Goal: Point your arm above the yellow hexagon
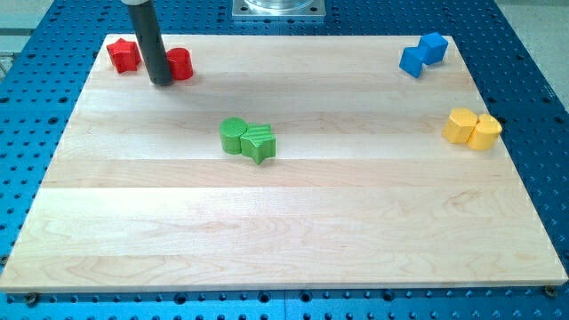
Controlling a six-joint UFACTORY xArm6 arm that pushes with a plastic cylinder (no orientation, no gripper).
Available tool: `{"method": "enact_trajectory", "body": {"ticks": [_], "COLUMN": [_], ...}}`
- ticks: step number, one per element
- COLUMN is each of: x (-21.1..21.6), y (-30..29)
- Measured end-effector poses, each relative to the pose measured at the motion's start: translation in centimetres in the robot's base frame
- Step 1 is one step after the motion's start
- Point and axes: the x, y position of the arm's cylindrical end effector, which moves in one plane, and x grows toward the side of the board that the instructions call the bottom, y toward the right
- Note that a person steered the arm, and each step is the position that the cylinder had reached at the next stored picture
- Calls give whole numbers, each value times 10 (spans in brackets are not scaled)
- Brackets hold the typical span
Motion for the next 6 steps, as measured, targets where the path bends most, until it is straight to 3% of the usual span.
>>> {"method": "enact_trajectory", "body": {"ticks": [2, 3, 6], "x": [-3, 15, 60], "y": [14, 35, 271]}}
